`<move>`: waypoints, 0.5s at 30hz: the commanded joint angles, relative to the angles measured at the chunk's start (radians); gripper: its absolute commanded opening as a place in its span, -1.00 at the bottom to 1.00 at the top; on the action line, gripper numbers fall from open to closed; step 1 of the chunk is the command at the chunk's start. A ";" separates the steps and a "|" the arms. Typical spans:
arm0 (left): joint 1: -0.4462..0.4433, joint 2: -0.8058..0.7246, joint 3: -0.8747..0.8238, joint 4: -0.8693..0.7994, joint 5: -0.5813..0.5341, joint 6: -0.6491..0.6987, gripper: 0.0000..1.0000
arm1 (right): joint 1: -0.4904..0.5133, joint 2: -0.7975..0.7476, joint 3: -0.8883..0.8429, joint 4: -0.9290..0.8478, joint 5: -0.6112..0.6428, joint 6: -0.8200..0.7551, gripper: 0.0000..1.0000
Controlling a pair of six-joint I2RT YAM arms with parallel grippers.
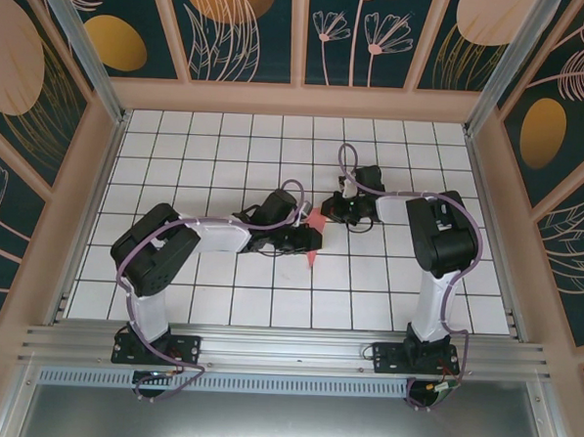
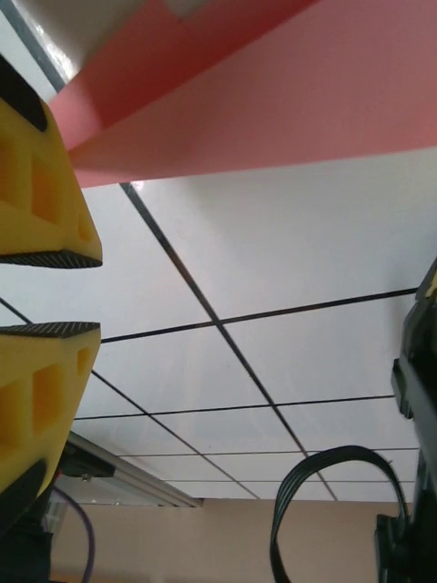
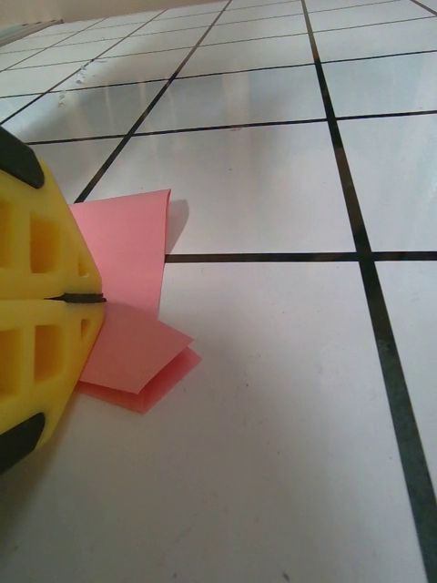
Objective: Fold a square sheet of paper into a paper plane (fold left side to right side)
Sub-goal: Fold the wing for the fifth time at the center of the table.
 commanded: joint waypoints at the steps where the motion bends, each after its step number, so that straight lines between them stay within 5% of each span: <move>1: -0.010 0.024 -0.017 0.022 0.073 -0.019 -0.51 | 0.001 0.032 -0.008 -0.047 0.048 -0.026 -1.00; 15: -0.021 0.082 -0.014 -0.045 0.041 -0.007 -0.52 | 0.004 0.039 0.004 -0.075 0.058 -0.038 -1.00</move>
